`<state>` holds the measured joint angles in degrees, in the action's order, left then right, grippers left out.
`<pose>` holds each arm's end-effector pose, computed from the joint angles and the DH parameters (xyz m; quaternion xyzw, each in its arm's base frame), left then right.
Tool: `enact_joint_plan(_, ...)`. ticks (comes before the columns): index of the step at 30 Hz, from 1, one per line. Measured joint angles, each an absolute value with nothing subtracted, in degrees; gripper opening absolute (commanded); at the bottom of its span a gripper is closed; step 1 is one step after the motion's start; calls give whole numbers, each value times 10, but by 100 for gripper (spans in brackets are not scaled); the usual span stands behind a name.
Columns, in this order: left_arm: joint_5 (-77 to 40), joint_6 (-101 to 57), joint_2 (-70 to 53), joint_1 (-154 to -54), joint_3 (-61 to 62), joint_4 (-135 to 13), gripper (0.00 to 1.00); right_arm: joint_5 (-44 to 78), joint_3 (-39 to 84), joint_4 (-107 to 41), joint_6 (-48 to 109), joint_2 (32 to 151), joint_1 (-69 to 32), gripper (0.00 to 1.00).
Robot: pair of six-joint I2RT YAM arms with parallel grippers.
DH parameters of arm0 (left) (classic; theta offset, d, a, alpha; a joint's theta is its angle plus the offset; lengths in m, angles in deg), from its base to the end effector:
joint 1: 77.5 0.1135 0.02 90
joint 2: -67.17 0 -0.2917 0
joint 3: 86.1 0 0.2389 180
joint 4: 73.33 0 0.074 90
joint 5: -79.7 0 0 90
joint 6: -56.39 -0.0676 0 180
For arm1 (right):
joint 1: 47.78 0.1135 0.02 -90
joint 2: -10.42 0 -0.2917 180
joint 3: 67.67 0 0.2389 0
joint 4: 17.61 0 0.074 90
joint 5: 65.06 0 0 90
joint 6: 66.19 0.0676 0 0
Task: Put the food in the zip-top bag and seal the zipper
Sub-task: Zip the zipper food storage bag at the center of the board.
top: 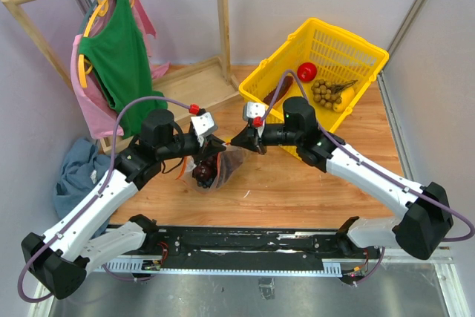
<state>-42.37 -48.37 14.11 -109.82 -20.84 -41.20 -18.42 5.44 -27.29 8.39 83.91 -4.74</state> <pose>0.1512 -0.1381 0.3524 0.4597 0.6581 -0.3077 0.5108 0.1856 0.2368 0.3701 -0.5549 0.5056 0.4174 0.5121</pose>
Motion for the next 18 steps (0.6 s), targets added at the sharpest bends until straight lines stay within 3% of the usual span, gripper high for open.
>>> enact_joint_plan(3, -426, -484, 141, -1098, -204, -411, 0, -196, 55, -290, 75, 840, -47, 35)
enact_joint_plan(9, -439, -486, 140, -1098, -203, -411, 0, -208, 68, -308, 57, 868, -47, 36)
enact_joint_plan(11, -444, -486, 139, -1098, -202, -411, 0, -210, 78, -308, 56, 882, -47, 31)
enact_joint_plan(15, -447, -489, 134, -1098, -202, -410, 0, -212, 93, -307, 55, 903, -47, 2)
enact_joint_plan(18, -441, -489, 135, -1098, -202, -409, 0, -213, 93, -308, 57, 906, -45, 1)
